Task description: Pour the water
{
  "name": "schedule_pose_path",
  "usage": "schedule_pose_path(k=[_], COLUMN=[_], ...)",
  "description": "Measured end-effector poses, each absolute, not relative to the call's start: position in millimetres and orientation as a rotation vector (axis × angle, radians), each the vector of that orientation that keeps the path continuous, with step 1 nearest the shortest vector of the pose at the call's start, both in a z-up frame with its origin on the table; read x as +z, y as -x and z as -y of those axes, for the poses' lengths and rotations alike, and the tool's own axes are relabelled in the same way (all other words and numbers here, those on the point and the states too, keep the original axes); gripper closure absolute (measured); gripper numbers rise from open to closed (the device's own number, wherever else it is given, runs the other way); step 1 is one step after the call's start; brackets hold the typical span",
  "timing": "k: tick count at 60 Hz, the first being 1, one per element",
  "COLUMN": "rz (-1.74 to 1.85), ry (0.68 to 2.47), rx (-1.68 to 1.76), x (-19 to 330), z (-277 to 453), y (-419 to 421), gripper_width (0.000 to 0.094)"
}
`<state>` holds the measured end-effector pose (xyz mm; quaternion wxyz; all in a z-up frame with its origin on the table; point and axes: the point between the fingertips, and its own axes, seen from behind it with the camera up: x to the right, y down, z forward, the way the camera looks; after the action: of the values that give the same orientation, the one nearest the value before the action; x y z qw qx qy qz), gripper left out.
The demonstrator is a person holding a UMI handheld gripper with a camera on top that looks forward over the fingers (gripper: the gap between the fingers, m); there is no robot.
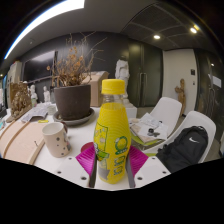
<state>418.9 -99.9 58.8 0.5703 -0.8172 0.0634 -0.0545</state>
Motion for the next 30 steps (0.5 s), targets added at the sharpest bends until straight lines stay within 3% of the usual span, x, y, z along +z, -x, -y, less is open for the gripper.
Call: schedule_pose_path(k=[10,17,30], rz=[-0.138,-0.085,0.194], ry=[1.942,1.959,1.892], rx=[-0.165,-0.234,-0.562], x=[58,66,123], z=[97,96,70], y=[-421,-423,-436], gripper_width=[0.0638,0.0642,0.0643])
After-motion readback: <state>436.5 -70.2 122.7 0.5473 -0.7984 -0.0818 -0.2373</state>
